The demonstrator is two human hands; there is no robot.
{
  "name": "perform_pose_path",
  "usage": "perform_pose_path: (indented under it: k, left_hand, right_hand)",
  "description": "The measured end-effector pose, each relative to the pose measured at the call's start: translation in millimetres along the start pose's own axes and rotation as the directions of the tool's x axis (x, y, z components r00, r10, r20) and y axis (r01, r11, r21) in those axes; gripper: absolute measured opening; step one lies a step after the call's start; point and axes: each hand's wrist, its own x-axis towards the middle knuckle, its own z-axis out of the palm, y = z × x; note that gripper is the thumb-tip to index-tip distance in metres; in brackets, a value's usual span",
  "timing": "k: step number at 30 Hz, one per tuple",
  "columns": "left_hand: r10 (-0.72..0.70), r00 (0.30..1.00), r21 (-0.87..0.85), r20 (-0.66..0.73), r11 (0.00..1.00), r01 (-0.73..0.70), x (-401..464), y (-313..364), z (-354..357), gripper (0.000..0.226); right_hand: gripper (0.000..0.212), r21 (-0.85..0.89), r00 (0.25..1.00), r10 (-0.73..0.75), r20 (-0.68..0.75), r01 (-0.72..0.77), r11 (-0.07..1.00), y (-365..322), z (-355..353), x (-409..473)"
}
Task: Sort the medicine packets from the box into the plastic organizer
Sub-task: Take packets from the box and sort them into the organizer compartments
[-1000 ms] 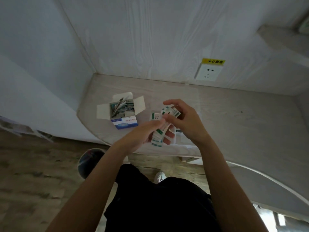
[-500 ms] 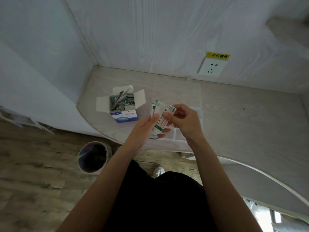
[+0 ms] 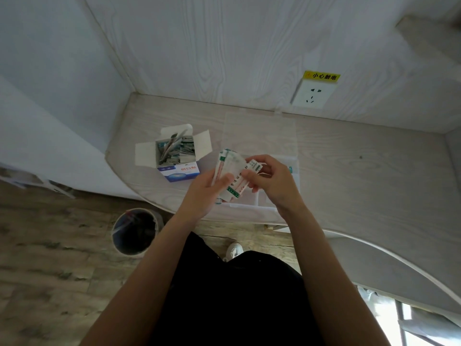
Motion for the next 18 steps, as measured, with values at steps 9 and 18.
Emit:
perform_pose_path:
  k: [9,18]
  left_hand:
    - [0.039,0.999,0.144,-0.031,0.989,-0.034,1,-6,-7,0.013]
    - [0.115,0.992,0.144,0.059,0.982,-0.123,-5,9,-4,0.017]
  right_hand:
    - [0.022,-0.114,0.993,0.096,0.065,-0.088,0.990,3,10,7]
    - [0.029,0.219,0.986,0.154,0.061,-0.164,0.962,-5,21,9]
